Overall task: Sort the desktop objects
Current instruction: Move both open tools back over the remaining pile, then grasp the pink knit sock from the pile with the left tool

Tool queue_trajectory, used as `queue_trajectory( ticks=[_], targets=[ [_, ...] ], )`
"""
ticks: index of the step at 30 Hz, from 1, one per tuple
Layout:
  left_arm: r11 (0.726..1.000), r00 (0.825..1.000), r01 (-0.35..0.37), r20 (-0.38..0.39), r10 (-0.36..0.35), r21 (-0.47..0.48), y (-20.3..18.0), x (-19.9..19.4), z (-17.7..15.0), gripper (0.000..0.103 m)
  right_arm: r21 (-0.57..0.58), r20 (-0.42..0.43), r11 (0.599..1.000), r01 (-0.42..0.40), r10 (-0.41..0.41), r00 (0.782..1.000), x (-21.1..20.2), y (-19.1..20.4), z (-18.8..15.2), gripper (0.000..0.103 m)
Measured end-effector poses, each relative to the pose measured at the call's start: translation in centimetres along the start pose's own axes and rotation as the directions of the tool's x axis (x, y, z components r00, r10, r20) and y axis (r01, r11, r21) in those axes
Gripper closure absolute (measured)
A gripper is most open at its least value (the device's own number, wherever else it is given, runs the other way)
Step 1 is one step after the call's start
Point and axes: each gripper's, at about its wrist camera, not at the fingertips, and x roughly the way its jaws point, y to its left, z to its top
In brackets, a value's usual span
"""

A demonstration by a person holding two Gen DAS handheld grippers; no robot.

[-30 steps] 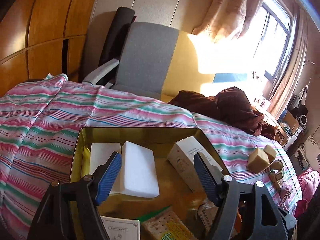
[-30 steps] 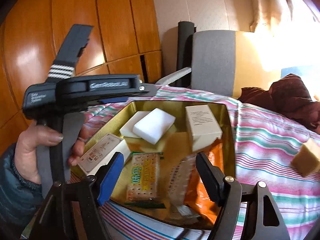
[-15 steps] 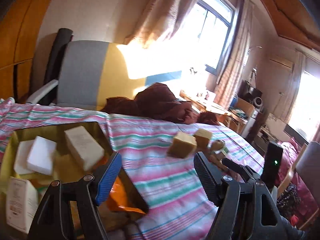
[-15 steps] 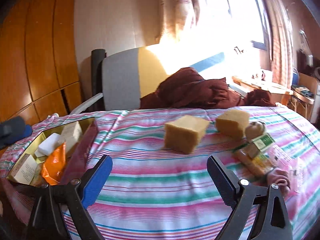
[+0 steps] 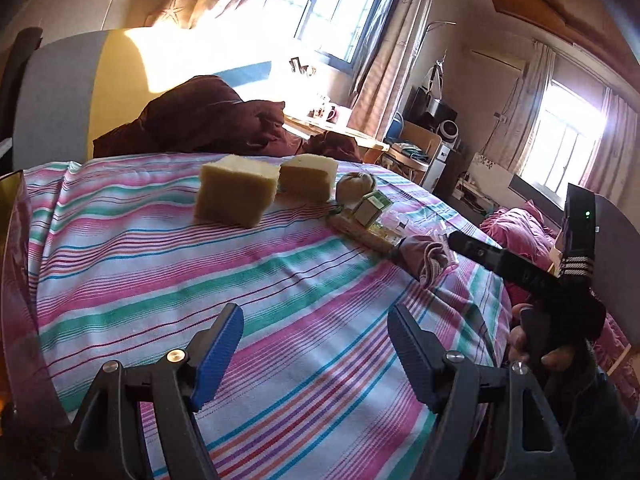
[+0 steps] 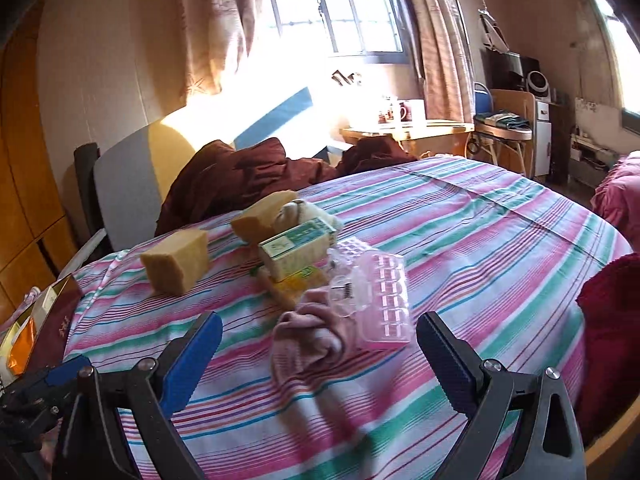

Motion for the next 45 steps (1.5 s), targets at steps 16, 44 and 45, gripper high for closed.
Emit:
queue_trajectory(
  ticks=[16, 44, 45],
  targets=[
    [0.997, 0.999, 0.032, -0.034, -0.035, -0.072, 1.4, 1.2, -0.8, 0.026, 0.114, -0.107, 0.994, -0.002, 0.014, 0.994, 4.4, -2.1, 2.5, 0.004],
    [0.988, 0.981, 0.139, -0.145, -0.128, 0.072, -4.7, 3.9, 2.5, 0.036, 0.164, -0.004, 0.986, -0.034, 0.036, 0.999, -1.6, -5.3, 3.5, 0.008],
    [0.984, 0.977, 0.155, -0.162, -0.140, 0.087, -5.6, 4.5, 3.0, 0.037, 0.171, 0.002, 0.985, -0.038, 0.039, 0.999, -1.8, -5.5, 3.5, 0.008]
  ],
)
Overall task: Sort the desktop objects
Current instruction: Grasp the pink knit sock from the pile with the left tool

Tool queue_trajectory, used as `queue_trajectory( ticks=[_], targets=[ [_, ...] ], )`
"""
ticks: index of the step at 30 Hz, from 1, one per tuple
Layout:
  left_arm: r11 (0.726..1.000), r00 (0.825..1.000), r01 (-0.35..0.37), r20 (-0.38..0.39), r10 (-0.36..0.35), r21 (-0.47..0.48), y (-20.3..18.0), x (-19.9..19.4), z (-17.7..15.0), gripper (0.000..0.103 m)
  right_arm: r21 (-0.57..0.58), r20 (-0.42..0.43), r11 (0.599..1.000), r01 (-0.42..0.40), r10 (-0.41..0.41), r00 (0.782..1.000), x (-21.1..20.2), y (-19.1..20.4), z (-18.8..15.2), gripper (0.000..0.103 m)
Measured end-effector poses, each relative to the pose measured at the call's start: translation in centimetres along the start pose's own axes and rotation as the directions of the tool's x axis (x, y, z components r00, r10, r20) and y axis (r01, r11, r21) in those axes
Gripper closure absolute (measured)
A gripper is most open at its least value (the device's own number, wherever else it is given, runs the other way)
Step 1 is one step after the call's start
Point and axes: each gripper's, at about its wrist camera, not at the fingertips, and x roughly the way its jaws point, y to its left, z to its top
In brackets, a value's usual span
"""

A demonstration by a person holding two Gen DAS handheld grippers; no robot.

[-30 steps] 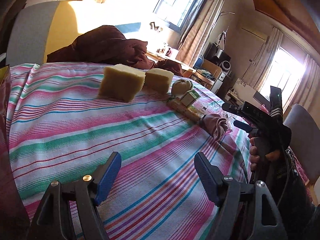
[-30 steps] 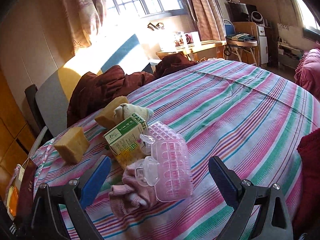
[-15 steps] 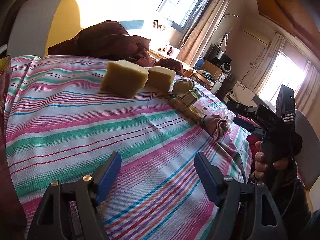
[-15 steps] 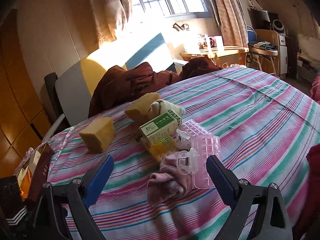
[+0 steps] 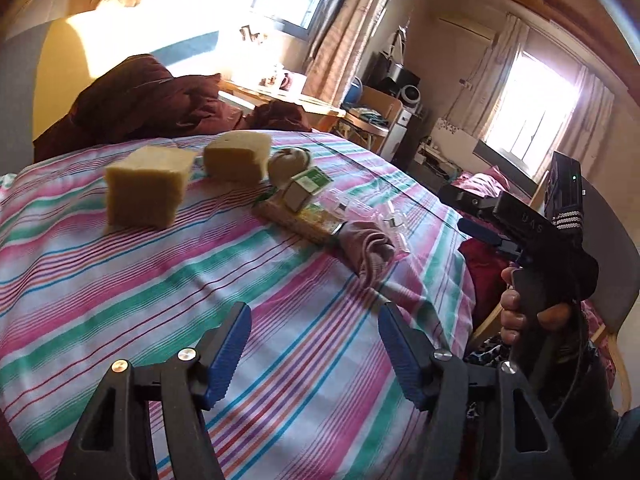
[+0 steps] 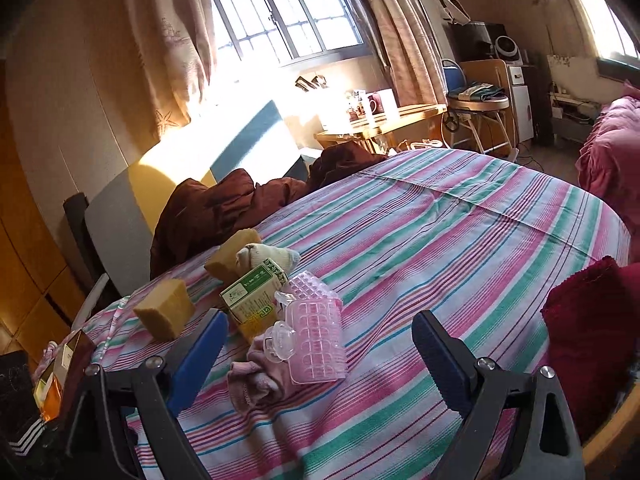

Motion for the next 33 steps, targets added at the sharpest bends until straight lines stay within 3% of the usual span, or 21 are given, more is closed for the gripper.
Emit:
queue_trajectory(
  ticks=[10, 20, 22, 27, 33],
  targets=[
    [0.996, 0.992, 0.009, -0.124, 0.002, 0.087, -4.0, 6.9, 3.3, 0.042, 0.050, -0.004, 0.998, -0.035, 0.035, 0.999, 0.3, -2.0, -0.2, 0.008],
    [0.996, 0.985, 0.010, -0.172, 0.005, 0.086, -5.2, 11.2, 4.5, 0.043, 0.057, -0.021, 0.997, -0.060, 0.061, 0.998, 1.4, -2.5, -0.8, 0.008],
    [0.996, 0.983, 0.013, -0.183, 0.003, 0.087, -5.1, 11.9, 4.3, 0.054, 0.046, -0.024, 0.997, -0.059, 0.060, 0.998, 1.7, -2.4, -1.0, 0.008],
    [0.995, 0.987, 0.020, -0.162, -0.005, 0.097, -4.9, 11.7, 3.9, 0.067, 0.017, -0.038, 0.999, -0.050, 0.051, 0.998, 2.5, -2.2, -1.5, 0.012],
    [0.996, 0.991, 0.009, -0.130, 0.002, 0.089, -4.1, 9.3, 3.2, 0.068, 0.010, -0.078, 0.993, -0.117, 0.117, 0.990, 3.4, -1.1, -2.3, 0.020]
  ],
)
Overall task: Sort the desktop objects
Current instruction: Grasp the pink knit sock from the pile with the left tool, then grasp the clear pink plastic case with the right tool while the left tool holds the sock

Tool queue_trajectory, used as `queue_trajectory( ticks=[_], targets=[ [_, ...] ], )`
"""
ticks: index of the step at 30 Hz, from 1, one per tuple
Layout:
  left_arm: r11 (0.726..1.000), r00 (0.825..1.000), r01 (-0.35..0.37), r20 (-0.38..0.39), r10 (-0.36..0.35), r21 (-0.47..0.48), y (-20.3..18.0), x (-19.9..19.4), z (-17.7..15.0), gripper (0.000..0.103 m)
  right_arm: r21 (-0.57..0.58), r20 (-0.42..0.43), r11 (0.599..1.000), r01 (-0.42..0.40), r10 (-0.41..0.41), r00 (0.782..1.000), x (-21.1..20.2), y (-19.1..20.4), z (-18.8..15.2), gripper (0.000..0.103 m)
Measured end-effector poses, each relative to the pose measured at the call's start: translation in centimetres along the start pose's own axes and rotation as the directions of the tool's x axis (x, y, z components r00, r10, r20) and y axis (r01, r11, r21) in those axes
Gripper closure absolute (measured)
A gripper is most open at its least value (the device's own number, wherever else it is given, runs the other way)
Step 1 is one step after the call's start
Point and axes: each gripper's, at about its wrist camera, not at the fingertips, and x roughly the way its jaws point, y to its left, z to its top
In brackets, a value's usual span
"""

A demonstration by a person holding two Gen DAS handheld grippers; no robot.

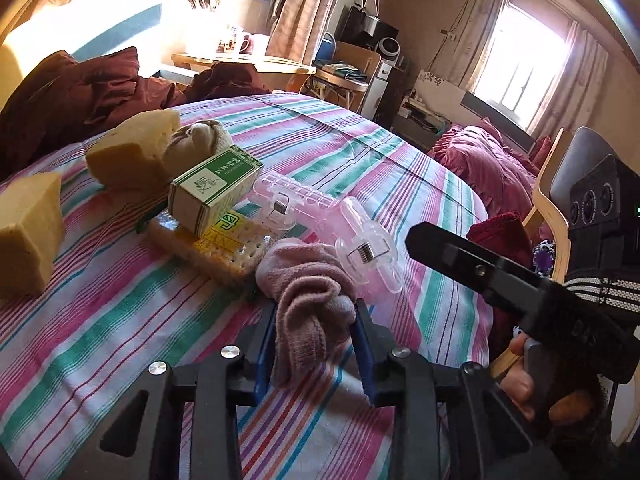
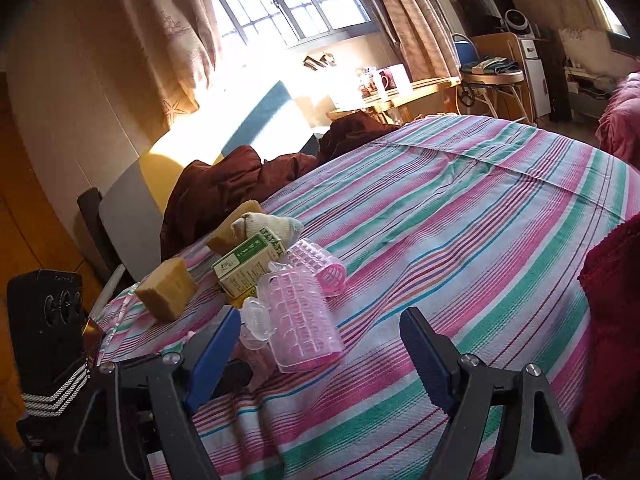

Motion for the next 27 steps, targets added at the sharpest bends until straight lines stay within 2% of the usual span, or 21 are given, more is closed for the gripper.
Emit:
queue_trajectory(
  ticks=[3, 8, 12, 16, 19, 24, 27],
  targets=[
    [1.000, 1.000, -0.011, 0.017, 0.012, -0.022, 0.5, -1.8, -1.5, 0.068, -0.044, -0.019, 0.998, -0.035, 0.034, 0.999, 0.4, 1.5, -0.5, 0.020],
    [0.994, 0.996, -0.052, 0.061, 0.059, -0.099, 3.0, -5.9, -4.6, 0.068, -0.057, -0.057, 0.998, -0.026, 0.023, 0.998, 1.1, 2.5, -1.2, 0.020],
    [0.980, 0.988, -0.106, 0.093, 0.123, -0.167, 5.7, -9.5, -7.4, 0.068, -0.044, -0.081, 0.999, 0.002, -0.005, 0.997, 1.4, 2.2, -1.6, 0.023],
    [0.963, 0.979, -0.146, 0.107, 0.173, -0.225, 8.5, -11.9, -10.0, 0.068, -0.100, -0.064, 0.993, 0.058, -0.065, 0.996, 1.9, 2.9, -1.4, 0.030],
    [0.957, 0.978, -0.118, 0.136, 0.158, -0.264, 10.0, -12.6, -11.3, 0.068, -0.175, -0.046, 0.980, 0.099, -0.109, 0.993, 2.4, 3.9, -1.3, 0.032],
    [0.967, 0.975, -0.106, 0.167, 0.147, -0.232, 9.9, -12.3, -11.8, 0.066, -0.341, -0.033, 0.926, 0.164, -0.186, 0.982, 3.9, 5.7, -1.8, 0.032],
    [0.963, 0.977, -0.064, 0.182, 0.114, -0.262, 10.3, -12.4, -11.9, 0.066, -0.364, -0.031, 0.911, 0.193, -0.219, 0.975, 4.6, 5.5, -1.9, 0.044]
  ],
)
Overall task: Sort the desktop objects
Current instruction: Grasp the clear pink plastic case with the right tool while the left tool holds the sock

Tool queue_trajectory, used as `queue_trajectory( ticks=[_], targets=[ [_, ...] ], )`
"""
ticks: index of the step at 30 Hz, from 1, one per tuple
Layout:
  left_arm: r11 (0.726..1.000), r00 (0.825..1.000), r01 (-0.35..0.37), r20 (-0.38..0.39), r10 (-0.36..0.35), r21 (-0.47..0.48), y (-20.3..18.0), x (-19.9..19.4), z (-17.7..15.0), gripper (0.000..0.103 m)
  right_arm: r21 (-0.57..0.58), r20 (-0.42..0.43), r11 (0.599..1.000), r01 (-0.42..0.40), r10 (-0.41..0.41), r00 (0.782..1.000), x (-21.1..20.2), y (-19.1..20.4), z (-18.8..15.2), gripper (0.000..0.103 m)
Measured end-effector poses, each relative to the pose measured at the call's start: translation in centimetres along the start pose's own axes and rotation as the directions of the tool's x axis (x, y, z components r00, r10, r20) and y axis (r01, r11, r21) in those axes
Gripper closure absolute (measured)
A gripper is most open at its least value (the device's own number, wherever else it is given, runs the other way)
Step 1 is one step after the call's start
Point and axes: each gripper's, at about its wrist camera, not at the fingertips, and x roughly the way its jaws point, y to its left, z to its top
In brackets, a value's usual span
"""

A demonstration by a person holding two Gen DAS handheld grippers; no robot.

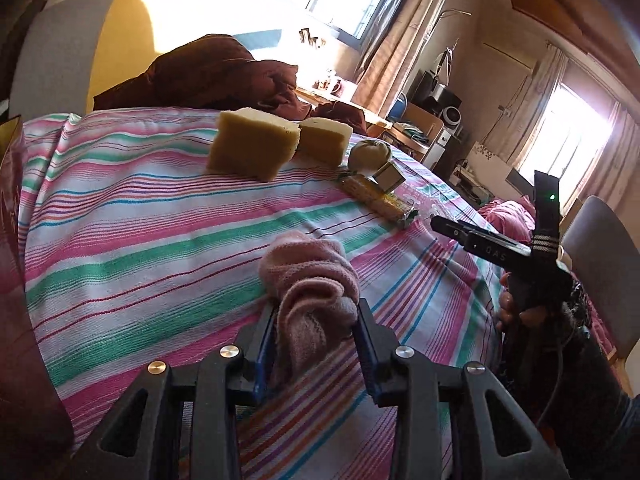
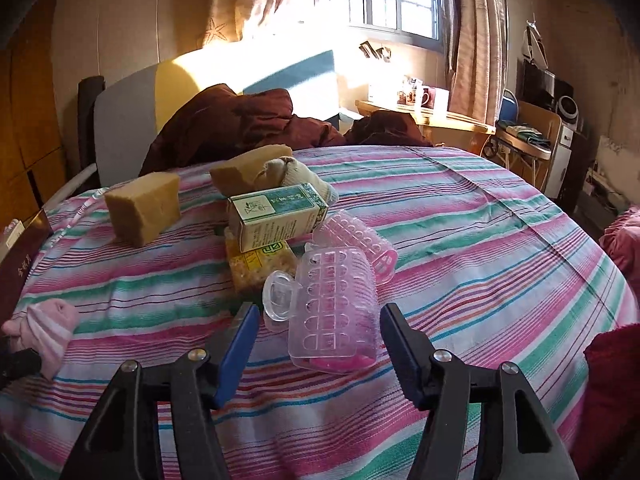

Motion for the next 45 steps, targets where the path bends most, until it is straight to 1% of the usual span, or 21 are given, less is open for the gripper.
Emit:
queue_trajectory(
  ticks=[2, 6, 8, 11, 16, 21, 25, 29, 36, 38, 40, 43, 45],
  targets=[
    [1.000, 1.000, 0.015, 0.004, -0.015, -0.017, 0.2, 0.0, 0.0, 0.066, 0.009, 0.004, 1.000, 0.003, -0.003, 1.000, 0.1, -0.3, 0.0, 0.044],
    [1.000, 1.000, 0.012, 0.007, -0.012, -0.015, 0.0, 0.1, 0.0, 0.066, -0.002, 0.006, 1.000, 0.013, -0.013, 1.000, 0.0, -0.1, 0.0, 0.045],
    [1.000, 1.000, 0.014, 0.007, -0.014, -0.017, 0.0, 0.1, 0.0, 0.066, 0.000, 0.003, 1.000, 0.003, -0.003, 1.000, -0.2, 0.0, 0.0, 0.046],
    [1.000, 1.000, 0.013, 0.008, -0.013, -0.017, 0.0, 0.1, -0.1, 0.066, 0.006, -0.003, 0.999, -0.035, 0.035, 0.999, -0.9, 0.4, -0.4, 0.046],
    [1.000, 1.000, 0.010, 0.009, -0.010, -0.014, -0.1, 0.2, -0.1, 0.065, -0.024, -0.006, 0.991, -0.128, 0.128, 0.992, -2.5, 2.7, -1.4, 0.046],
    [1.000, 1.000, 0.007, 0.010, -0.007, -0.012, -0.1, 0.2, -0.2, 0.065, -0.093, -0.014, 0.974, -0.207, 0.206, 0.978, -3.9, 5.7, -1.7, 0.046],
    [1.000, 1.000, 0.004, 0.011, -0.004, -0.011, -0.2, 0.3, -0.1, 0.065, -0.149, -0.039, 0.958, -0.246, 0.243, 0.969, -4.4, 7.9, -2.2, 0.046],
    [1.000, 1.000, 0.001, 0.011, 0.000, -0.010, -0.2, 0.4, -0.1, 0.065, -0.183, -0.079, 0.946, -0.269, 0.258, 0.963, -4.4, 9.3, -3.1, 0.046],
    [1.000, 1.000, -0.010, 0.002, 0.010, -0.004, -0.5, 0.5, 0.1, 0.065, -0.190, -0.085, 0.941, -0.281, 0.269, 0.959, -4.8, 9.7, -3.4, 0.046],
    [1.000, 1.000, -0.016, -0.007, 0.017, 0.008, -0.8, 0.6, 0.2, 0.064, -0.193, -0.086, 0.939, -0.285, 0.273, 0.958, -4.9, 9.8, -3.4, 0.046],
    [0.999, 1.000, -0.025, -0.015, 0.025, 0.021, -1.1, 0.7, 0.3, 0.060, -0.200, -0.087, 0.937, -0.287, 0.275, 0.958, -4.9, 10.1, -3.4, 0.046],
    [0.998, 0.998, -0.047, -0.027, 0.048, 0.047, -1.6, 1.0, 0.4, 0.058, -0.209, -0.090, 0.935, -0.287, 0.274, 0.958, -4.9, 10.4, -3.5, 0.046],
    [0.998, 0.998, -0.050, -0.032, 0.052, 0.048, -1.6, 1.1, 0.5, 0.058, -0.211, -0.091, 0.935, -0.285, 0.272, 0.958, -4.9, 10.6, -3.5, 0.046]
  ],
)
